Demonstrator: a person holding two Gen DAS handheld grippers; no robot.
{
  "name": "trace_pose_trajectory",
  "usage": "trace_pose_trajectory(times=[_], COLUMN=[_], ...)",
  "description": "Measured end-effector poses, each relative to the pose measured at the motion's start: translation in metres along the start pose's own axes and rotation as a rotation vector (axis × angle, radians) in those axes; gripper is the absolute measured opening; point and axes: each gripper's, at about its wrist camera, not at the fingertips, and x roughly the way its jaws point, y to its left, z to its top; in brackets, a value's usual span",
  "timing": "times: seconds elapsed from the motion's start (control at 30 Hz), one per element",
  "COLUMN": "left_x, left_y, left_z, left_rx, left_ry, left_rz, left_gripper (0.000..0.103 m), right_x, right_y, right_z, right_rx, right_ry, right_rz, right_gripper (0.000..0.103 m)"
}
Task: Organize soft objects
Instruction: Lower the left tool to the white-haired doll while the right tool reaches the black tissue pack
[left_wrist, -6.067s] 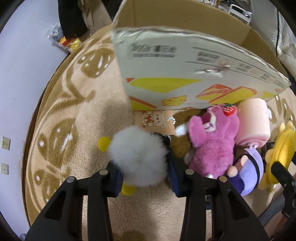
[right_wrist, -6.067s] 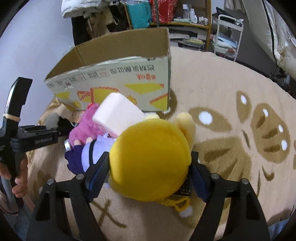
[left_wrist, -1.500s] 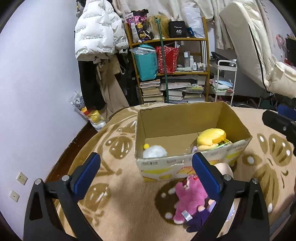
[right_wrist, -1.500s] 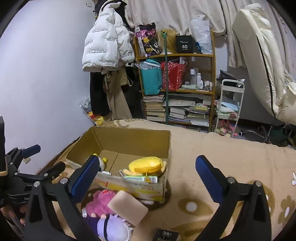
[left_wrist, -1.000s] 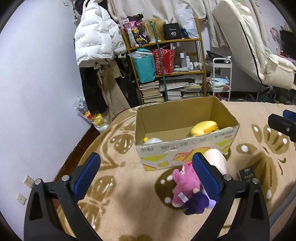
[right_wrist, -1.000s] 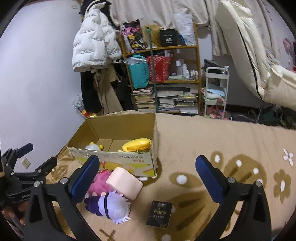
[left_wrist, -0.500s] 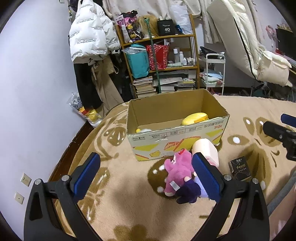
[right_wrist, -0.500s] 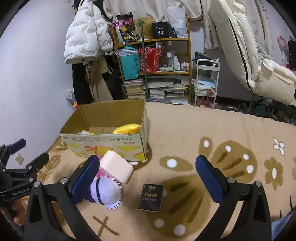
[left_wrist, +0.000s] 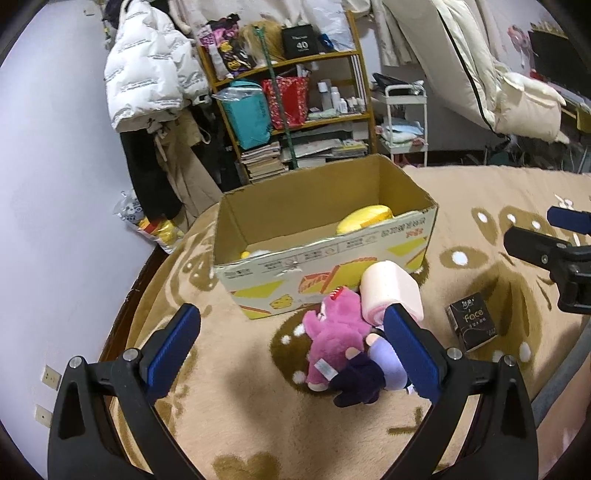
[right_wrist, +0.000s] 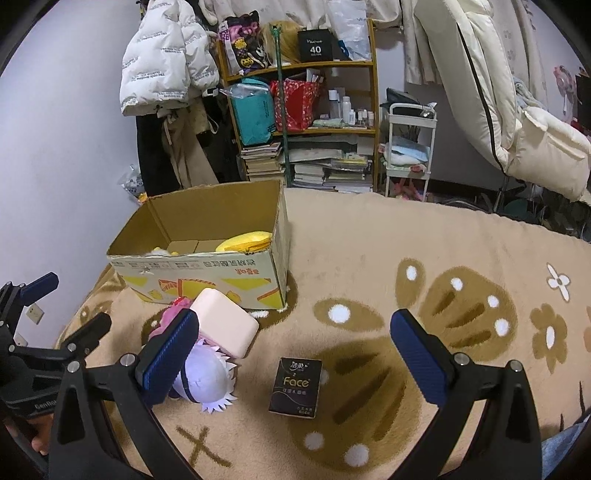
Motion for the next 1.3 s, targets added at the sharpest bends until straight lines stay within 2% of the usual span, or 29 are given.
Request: trace_pose_trajectory(times=[0.33, 0.77, 0.97, 1.1, 1.3], left_x=[0.024, 0.051, 0.066, 0.072, 0.081], left_y=[-0.023, -0.05, -0.064, -0.075, -0.089], left_z=[0.001, -0.006, -0.011, -0.016, -0.024], left_rx=[0.065, 0.119, 0.16, 0.18, 0.223], left_ry=[0.022, 0.081, 0.119, 0.147, 0.177], left_rz=[-0.018, -0.146, -0.165, -0.233, -0.239], left_gripper=[0.099, 0.099, 0.099, 0.099, 0.099], right_x=[0.025, 0.059, 0.071, 0.082, 0.101], right_y=[-0.007, -0.015, -0.019, -0.024, -0.025], right_z=[-0.002, -0.009, -0.015, -0.019, -0.027], right_rx=[0.031, 0.069, 0.081, 0.115, 0.139], right_ry=[0.073, 0.177, 0.231, 0.275, 0.327], right_rz=[-0.005, -0.001, -0.007, 0.016, 0.016], right_gripper=[0.103, 0.103, 0.103, 0.103, 0.103])
